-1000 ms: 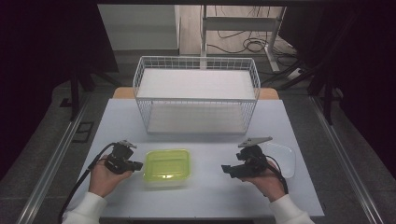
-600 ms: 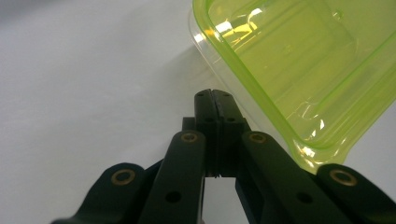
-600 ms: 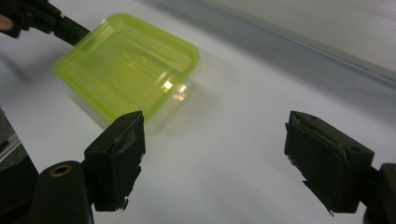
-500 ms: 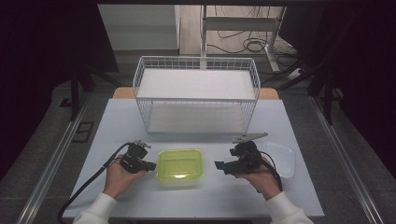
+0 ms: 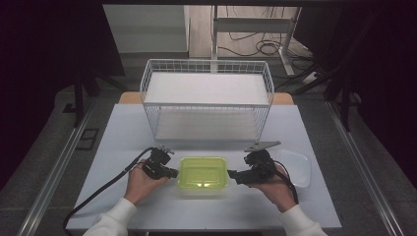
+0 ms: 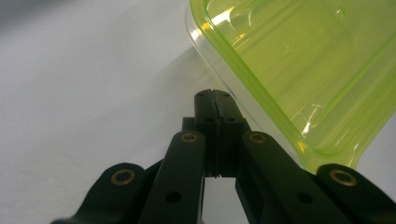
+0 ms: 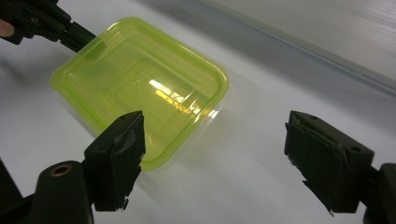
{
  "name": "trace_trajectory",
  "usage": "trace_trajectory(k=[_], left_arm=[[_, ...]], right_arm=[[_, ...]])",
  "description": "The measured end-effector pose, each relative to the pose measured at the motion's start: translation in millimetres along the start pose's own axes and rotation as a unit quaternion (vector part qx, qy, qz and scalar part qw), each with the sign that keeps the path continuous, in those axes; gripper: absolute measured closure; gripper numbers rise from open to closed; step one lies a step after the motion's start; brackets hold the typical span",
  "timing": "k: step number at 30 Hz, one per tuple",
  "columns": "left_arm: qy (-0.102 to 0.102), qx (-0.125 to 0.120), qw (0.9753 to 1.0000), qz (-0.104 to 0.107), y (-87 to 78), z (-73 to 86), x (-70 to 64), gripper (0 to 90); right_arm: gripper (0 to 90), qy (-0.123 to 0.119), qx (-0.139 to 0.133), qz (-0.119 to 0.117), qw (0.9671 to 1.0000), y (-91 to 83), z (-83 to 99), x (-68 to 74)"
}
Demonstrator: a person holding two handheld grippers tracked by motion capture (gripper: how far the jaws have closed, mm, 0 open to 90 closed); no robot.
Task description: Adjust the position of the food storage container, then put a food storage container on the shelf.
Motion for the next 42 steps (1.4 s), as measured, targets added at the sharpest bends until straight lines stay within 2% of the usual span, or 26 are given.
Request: trace_trajectory(k=[6,10,13,15,19,21,29,36,37,40,42], left_arm=[[0.001,-0.033,0.9994,-0.012,-18.5,-6.2,5.8,86.2],[0.003,-0.065,0.9978,-0.014,-35.5,-7.8,1.4,76.7],[0.003,-0.078,0.9968,-0.017,-46.7,-7.3,-0.6,65.2],[-0.005,-0.080,0.9967,-0.011,-51.4,-6.6,-1.4,50.7],[-0.007,-0.093,0.9956,-0.009,-58.1,-7.0,-4.0,38.6],[-0.015,-0.096,0.9952,-0.009,-61.5,-7.6,-3.3,33.6],[-0.027,-0.098,0.9948,0.003,-61.5,-7.5,-6.0,30.4],[-0.057,-0.102,0.9928,0.028,-58.1,-10.3,-11.5,27.0],[-0.057,-0.102,0.9928,0.028,-58.1,-10.3,-11.5,27.1],[-0.074,-0.100,0.9911,0.049,-54.1,-12.0,-15.5,29.7],[-0.081,-0.099,0.9905,0.052,-52.2,-12.9,-15.3,30.4]], right_arm=[[20.6,0.003,-0.023,0.005,0.9997,-2.6,3.5,-2.0],[20.7,0.011,-0.032,-0.002,0.9994,-6.6,7.0,-1.9],[20.7,0.021,-0.040,-0.003,0.9990,-11.2,6.6,-3.3],[20.9,0.029,-0.048,-0.008,0.9984,-14.3,4.6,-3.4],[20.1,0.038,-0.051,-0.009,0.9979,-16.9,3.3,-4.3],[20.1,0.039,-0.048,-0.009,0.9980,-16.0,4.8,-4.2],[20.9,0.053,-0.028,-0.014,0.9981,-10.6,10.5,-2.0],[21.4,0.062,-0.025,-0.023,0.9975,-5.0,2.3,4.0],[21.4,0.062,-0.025,-0.023,0.9975,-5.0,2.3,4.0],[23.6,0.074,-0.014,-0.035,0.9965,2.9,0.3,10.1],[24.7,0.079,-0.009,-0.040,0.9960,7.3,-1.1,12.4]])
Point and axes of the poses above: each handheld gripper's, and its own axes: y roughly forward along the jaws, z roughly out of its underside, x roughly to its left, the point moved 10 cm from there along y, roughly forward along the jaws, and after that the axes turned 6 degrees about -y, right-handed, at the moved point
